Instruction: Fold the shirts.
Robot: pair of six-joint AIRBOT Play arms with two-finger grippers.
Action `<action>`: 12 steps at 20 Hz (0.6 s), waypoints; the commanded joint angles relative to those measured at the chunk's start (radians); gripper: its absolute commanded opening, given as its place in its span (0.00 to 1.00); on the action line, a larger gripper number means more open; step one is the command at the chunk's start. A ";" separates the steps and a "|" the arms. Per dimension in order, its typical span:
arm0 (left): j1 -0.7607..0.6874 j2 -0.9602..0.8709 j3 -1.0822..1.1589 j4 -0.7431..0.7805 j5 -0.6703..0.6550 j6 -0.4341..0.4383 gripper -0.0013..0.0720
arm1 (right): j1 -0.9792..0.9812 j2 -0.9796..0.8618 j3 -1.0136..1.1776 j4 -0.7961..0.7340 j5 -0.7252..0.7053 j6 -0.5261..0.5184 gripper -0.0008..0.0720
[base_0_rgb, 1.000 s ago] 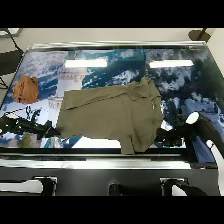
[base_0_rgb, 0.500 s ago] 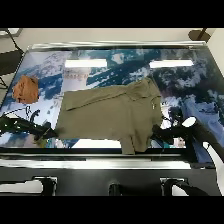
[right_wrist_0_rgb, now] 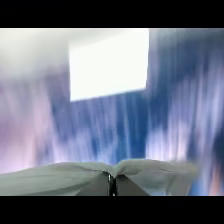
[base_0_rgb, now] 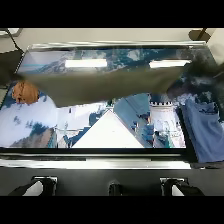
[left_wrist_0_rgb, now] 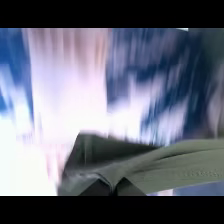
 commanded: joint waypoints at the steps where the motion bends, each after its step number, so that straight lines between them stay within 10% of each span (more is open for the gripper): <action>1: -0.010 0.217 0.262 0.048 0.264 -0.139 0.05 | 0.000 0.140 0.327 -0.128 -0.084 0.016 0.07; 12: -0.010 0.385 0.269 0.056 0.269 -0.175 0.05 | 0.000 0.337 0.370 -0.318 0.165 0.228 0.07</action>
